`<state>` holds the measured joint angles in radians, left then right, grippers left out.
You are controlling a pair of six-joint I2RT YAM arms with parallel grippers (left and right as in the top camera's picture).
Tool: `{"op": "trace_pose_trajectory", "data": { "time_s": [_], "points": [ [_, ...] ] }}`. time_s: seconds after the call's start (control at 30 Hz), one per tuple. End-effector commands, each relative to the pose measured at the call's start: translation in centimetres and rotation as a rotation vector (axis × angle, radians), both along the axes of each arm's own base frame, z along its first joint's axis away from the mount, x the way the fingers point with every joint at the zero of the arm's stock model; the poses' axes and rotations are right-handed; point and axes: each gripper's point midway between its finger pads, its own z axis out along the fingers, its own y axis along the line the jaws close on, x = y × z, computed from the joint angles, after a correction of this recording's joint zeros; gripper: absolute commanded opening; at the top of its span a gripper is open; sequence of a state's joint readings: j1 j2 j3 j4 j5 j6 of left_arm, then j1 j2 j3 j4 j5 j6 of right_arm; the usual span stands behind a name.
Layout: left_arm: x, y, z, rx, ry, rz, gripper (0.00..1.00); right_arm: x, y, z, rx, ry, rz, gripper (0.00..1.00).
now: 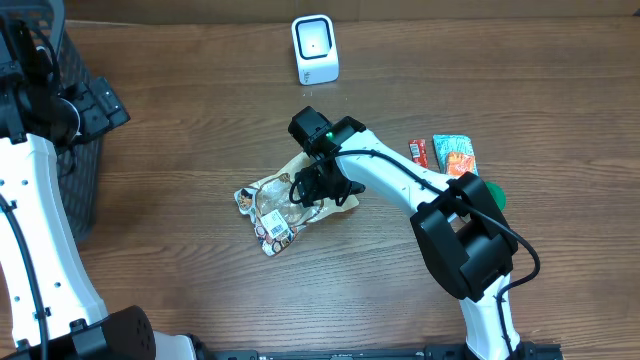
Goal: Scan the item barcode
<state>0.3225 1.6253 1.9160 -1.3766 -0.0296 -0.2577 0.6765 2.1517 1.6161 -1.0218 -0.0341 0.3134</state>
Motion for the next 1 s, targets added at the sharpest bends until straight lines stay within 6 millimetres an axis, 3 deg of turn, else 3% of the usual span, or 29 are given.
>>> {"op": "trace_pose_trajectory", "data": {
  "time_s": [0.0, 0.43, 0.77, 0.9, 0.97],
  "points": [
    [0.3, -0.1, 0.4, 0.004, -0.011, -0.011, 1.00, -1.0, -0.9, -1.4, -0.049, 0.044, 0.011, 0.79],
    [0.2, -0.1, 0.4, 0.004, -0.011, -0.011, 1.00, -3.0, -2.3, -2.7, -0.090, 0.128, 0.034, 0.82],
    [0.2, -0.1, 0.4, 0.004, -0.011, -0.011, 0.99, -2.6, -3.6, -3.1, -0.104, 0.152, -0.030, 0.82],
    [0.3, -0.1, 0.4, 0.004, -0.012, -0.011, 1.00, -2.9, -4.0, -3.9, -0.119, 0.176, -0.037, 0.76],
    [0.3, -0.1, 0.4, 0.004, -0.011, -0.011, 1.00, -3.1, -4.1, -4.0, -0.123, 0.181, -0.036, 0.68]
  ]
}}
